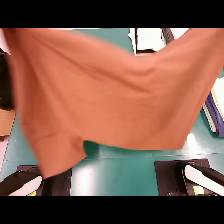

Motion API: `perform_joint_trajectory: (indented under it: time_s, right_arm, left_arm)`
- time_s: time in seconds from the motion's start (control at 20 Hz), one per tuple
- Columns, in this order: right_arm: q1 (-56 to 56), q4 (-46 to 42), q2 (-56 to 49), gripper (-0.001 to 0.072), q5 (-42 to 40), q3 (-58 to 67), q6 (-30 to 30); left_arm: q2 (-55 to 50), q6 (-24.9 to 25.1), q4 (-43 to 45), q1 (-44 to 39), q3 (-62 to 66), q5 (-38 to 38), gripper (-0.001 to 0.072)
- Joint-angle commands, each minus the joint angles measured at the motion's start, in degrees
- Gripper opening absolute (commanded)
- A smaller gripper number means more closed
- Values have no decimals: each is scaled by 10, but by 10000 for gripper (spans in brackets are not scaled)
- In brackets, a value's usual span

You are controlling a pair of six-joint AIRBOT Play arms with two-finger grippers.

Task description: Fold the shirts.

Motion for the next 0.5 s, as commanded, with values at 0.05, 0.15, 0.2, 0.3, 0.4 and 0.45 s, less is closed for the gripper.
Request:
perform_joint_trajectory:
  time_s: [0.05,0.15,0.2,0.3,0.4,0.45]
  right_arm:
    - [100,-83,-133,15,-1,-93,7]
    - [113,-83,-196,16,-21,-102,9]
    - [113,-82,-221,16,-30,-102,20]
    - [112,-78,-258,16,-45,-95,32]
    - [108,-78,-282,145,-43,-64,32]
    - [102,-76,-289,376,-41,-42,32]
  left_arm:
    - [-185,2,0,1,-67,-46,22]
    - [-242,33,2,1,-117,9,23]
    - [-263,44,3,1,-134,36,23]
    - [-292,43,16,3,-143,68,24]
    - [-294,42,16,13,-141,98,284]
    - [-292,29,16,23,-132,99,561]
